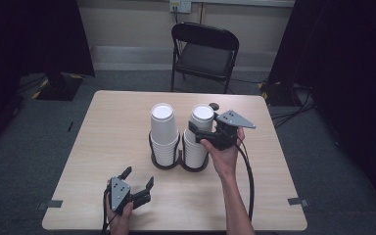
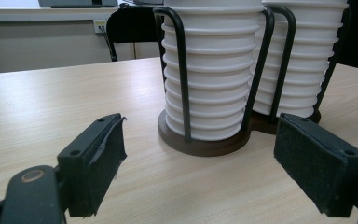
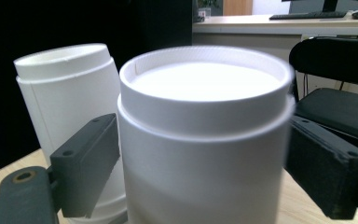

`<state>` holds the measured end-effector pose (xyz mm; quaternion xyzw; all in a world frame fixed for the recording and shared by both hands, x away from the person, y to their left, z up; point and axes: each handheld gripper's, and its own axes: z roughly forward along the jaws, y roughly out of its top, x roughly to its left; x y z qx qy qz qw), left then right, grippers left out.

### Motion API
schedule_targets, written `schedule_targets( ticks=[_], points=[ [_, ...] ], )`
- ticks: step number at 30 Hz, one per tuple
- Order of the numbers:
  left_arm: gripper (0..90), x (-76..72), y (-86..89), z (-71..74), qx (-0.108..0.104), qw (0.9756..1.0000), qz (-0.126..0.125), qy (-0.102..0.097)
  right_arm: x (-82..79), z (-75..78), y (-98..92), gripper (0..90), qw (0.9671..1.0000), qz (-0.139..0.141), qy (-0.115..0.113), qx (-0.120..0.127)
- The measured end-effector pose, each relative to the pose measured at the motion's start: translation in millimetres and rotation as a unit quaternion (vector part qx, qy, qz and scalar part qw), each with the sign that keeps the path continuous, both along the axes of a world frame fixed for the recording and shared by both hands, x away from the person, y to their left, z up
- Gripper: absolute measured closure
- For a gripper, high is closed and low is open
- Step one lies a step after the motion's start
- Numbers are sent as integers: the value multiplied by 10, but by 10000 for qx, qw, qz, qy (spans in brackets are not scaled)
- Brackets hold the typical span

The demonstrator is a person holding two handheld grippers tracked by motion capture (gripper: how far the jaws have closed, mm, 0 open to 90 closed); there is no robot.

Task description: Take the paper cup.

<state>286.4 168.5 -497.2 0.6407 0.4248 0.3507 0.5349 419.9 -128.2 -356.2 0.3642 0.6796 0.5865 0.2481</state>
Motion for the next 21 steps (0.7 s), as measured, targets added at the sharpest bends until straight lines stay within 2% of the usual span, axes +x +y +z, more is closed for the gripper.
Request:
schedule_targets(
  ticks=[3,5,11,21],
  points=[
    [161,0,2,0,-13,10000,-5,3,26,-29,58,116,9999,-45,4,-137],
    [161,0,2,0,-9,10000,-6,1,34,-38,65,116,9999,-45,29,-127],
    [161,1,-2,0,-17,10000,-1,-2,101,-120,102,124,9994,-58,195,-284],
    [160,0,2,0,-14,10000,0,-5,145,-252,120,116,9985,-108,486,-220]
  ],
)
